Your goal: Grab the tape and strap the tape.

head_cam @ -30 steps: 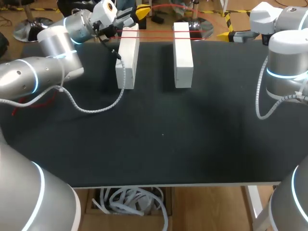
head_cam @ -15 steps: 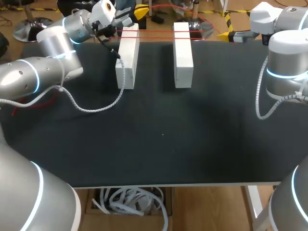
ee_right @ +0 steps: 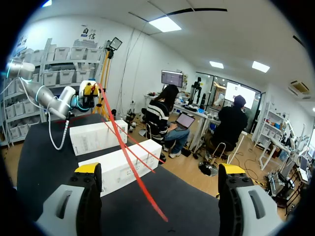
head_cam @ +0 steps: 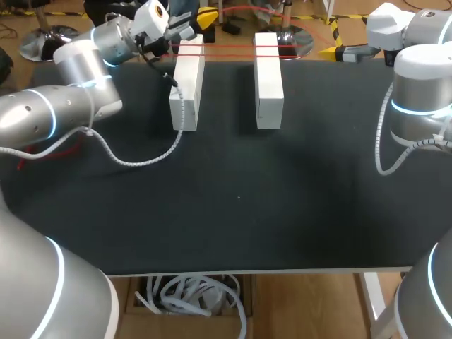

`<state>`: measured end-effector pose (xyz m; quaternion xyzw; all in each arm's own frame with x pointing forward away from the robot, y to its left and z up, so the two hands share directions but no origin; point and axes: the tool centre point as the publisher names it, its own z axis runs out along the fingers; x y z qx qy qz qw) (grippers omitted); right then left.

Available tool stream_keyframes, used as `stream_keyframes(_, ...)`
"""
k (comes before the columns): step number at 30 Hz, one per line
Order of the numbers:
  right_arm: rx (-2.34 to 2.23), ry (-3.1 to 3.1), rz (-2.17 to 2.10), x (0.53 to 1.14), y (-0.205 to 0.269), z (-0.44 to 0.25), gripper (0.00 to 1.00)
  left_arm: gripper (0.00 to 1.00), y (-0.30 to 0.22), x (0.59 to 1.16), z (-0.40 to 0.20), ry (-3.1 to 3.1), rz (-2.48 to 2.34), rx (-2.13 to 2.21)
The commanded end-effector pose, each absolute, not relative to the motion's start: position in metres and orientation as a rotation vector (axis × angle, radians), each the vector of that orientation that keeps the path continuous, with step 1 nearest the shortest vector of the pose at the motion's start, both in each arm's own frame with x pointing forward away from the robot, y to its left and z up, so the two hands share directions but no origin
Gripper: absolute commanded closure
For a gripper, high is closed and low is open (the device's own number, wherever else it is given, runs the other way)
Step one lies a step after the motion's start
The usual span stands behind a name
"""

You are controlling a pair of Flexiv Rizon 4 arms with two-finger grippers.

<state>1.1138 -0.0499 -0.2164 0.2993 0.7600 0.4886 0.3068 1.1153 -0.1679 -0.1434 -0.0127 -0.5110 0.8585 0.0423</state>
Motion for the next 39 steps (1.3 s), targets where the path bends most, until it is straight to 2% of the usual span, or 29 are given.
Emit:
stream_keyframes(1, 0.793, 2.014, 1.290, 1.114, -0.050, -0.216, 0.00, 1.00, -0.166, 1.111, -0.141, -1.576, 2.621, -0.039)
stream_keyframes(11, 0.932, 2.001, 1.227, 1.107, -0.048, -0.212, 0.00, 1.00, -0.166, 1.111, -0.141, -1.575, 2.621, -0.044)
stream_keyframes(17, 1.430, 1.903, 1.334, 1.082, -0.050, -0.208, 0.00, 1.00, -0.166, 1.111, -0.141, -1.575, 2.621, -0.044)
stream_keyframes(25, 1.864, 1.706, 1.457, 1.056, -0.066, -0.207, 0.00, 1.00, -0.166, 1.111, -0.141, -1.575, 2.621, -0.044)
stream_keyframes(29, 1.967, 1.657, 1.301, 1.040, -0.077, -0.202, 0.00, 1.00, -0.166, 1.111, -0.141, -1.575, 2.621, -0.044)
stream_keyframes(39, 1.942, 1.653, 1.295, 1.037, -0.079, -0.200, 0.00, 1.00, -0.166, 1.111, -0.141, -1.575, 2.621, -0.044)
